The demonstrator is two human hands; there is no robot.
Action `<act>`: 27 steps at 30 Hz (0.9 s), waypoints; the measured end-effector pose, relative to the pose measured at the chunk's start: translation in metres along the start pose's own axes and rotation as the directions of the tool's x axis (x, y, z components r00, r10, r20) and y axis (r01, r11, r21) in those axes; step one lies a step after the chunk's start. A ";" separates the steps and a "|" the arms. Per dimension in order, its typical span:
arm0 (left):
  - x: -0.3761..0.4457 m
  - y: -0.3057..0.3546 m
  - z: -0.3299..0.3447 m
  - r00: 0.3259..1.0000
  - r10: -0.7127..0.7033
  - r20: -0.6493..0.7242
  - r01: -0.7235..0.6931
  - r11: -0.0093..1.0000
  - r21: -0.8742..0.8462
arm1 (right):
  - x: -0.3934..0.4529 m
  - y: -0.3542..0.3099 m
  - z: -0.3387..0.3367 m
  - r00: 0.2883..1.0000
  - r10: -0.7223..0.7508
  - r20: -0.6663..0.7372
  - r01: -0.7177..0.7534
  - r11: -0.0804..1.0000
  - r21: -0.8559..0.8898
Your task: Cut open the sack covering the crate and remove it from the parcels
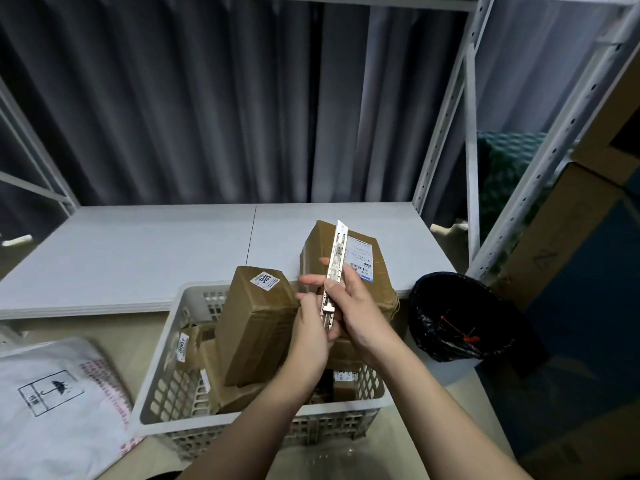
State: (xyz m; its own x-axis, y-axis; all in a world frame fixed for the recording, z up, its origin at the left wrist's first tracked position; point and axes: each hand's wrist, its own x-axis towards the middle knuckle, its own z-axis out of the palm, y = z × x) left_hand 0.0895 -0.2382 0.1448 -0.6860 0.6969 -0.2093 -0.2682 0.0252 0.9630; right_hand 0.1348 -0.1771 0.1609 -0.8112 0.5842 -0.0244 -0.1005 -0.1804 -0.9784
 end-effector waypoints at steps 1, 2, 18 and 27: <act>0.000 0.002 0.001 1.000 -0.026 0.004 0.026 1.000 -0.016 | 0.000 0.002 -0.001 1.000 0.014 0.023 -0.014 1.000 -0.015; 0.000 0.002 0.001 0.999 -0.050 0.008 0.050 0.998 -0.036 | -0.001 0.001 -0.002 0.999 0.023 0.049 -0.022 0.999 -0.024; 0.003 0.015 -0.009 0.963 -0.152 0.224 0.197 0.962 -0.191 | 0.001 0.009 -0.009 0.999 0.016 0.039 -0.015 0.999 -0.030; -0.001 0.018 -0.027 0.935 -0.111 0.337 0.138 0.989 -0.058 | 0.008 0.009 -0.026 0.994 0.027 -0.109 -0.017 0.995 0.098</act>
State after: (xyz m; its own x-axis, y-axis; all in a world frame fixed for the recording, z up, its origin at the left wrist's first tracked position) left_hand 0.0673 -0.2580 0.1581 -0.3838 0.8903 -0.2452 -0.3988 0.0797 0.9136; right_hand 0.1419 -0.1534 0.1463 -0.7459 0.6621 -0.0734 -0.1431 -0.2669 -0.9530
